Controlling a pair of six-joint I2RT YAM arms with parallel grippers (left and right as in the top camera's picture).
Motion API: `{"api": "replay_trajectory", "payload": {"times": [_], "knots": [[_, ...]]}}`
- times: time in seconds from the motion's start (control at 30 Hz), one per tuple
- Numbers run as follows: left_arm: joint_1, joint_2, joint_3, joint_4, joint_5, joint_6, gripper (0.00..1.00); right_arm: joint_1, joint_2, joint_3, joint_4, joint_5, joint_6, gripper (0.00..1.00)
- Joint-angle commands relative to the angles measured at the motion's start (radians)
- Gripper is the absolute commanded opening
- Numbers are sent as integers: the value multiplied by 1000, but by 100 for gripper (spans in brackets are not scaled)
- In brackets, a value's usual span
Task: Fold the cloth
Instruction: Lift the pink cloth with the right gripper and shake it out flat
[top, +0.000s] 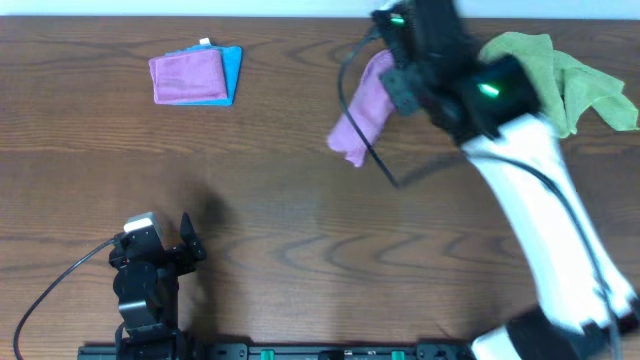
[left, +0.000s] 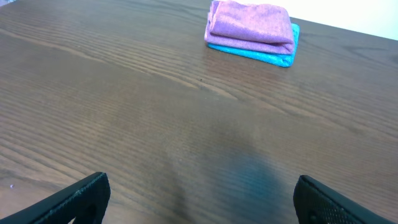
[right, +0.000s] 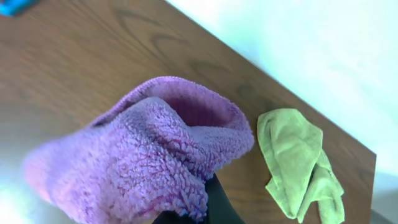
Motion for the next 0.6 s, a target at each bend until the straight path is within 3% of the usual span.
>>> {"api": "replay_trajectory", "payload": {"times": [0.0,0.17,0.3,0.47,0.53,0.57], "knots": [[3,-6,-24,-13,-17,16,95,-18,-74,-64,-21,-166,-61,2],[3,-6,-24,-13,-17,16,95,-19,-192,-176,8,-296,-86,1],[3,-5,-24,-13,-17,16,95,-19,-184,-196,69,-391,-48,1],[3,-5,-24,-13,-17,16,95,-34,-183,-171,79,-799,-132,1],[3,-6,-24,-14,-17,16,95,-70,-183,-169,24,-762,-167,1],[3,-6,-24,-13,-17,16,96,-89,-177,-174,-1,-612,-150,1]]}}
